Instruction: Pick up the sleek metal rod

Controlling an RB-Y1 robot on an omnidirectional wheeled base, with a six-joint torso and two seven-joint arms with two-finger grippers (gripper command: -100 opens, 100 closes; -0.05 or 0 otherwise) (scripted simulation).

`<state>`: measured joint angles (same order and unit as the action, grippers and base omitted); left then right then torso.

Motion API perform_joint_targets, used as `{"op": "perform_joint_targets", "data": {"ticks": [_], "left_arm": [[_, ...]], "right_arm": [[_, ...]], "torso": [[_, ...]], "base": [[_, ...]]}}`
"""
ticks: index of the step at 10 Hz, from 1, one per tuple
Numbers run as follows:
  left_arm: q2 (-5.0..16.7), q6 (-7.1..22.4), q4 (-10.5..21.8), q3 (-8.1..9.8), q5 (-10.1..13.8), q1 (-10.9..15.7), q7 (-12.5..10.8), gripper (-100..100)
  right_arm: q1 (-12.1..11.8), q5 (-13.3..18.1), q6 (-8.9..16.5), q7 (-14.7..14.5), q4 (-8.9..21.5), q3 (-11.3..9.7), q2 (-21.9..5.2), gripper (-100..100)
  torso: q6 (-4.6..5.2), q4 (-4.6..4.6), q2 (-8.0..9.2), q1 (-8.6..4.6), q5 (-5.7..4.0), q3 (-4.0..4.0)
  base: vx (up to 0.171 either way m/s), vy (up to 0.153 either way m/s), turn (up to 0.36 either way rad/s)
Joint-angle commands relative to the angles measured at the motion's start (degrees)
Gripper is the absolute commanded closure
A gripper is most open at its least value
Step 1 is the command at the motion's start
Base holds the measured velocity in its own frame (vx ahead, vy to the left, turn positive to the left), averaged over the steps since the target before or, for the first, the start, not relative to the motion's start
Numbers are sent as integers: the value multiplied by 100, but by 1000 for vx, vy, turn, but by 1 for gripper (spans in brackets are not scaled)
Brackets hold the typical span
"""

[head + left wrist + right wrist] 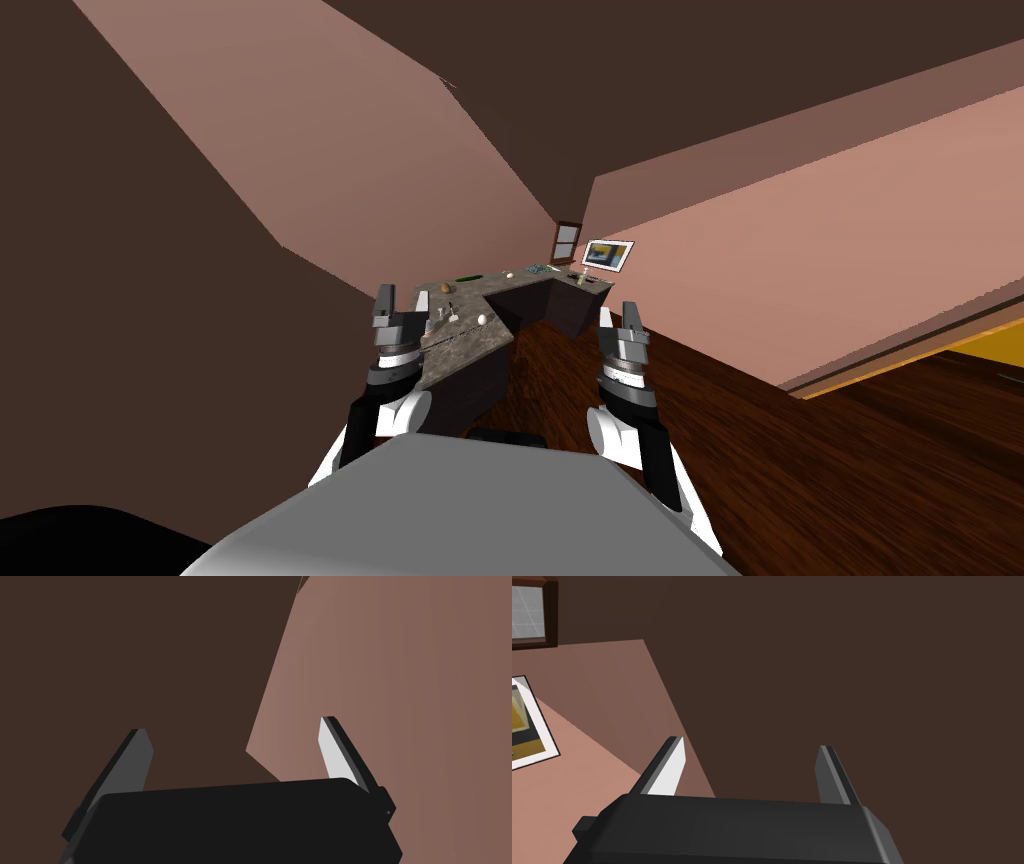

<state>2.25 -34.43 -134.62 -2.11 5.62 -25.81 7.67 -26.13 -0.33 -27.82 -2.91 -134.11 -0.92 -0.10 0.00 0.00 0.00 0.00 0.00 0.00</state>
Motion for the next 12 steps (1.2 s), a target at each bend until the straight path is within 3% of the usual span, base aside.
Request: {"op": "perform_joint_targets", "data": {"ticks": [1,7,12], "left_arm": [[187,213,62,1,32,90,-95,-100],[549,1096,355,8,174,494,-518,-100],[664,1706,516,12,254,719,-755,-100]], "right_arm": [[0,0,0,0,0,0,0,0],[0,0,0,0,0,0,0,0],[0,0,0,0,0,0,0,0]], "torso": [[0,0,0,0,0,0],[0,0,-1,3,1,-1],[0,0,-1,3,1,-1]], "base": [[0,0,0],[-2,6,-8],[-2,5,-6]]}}
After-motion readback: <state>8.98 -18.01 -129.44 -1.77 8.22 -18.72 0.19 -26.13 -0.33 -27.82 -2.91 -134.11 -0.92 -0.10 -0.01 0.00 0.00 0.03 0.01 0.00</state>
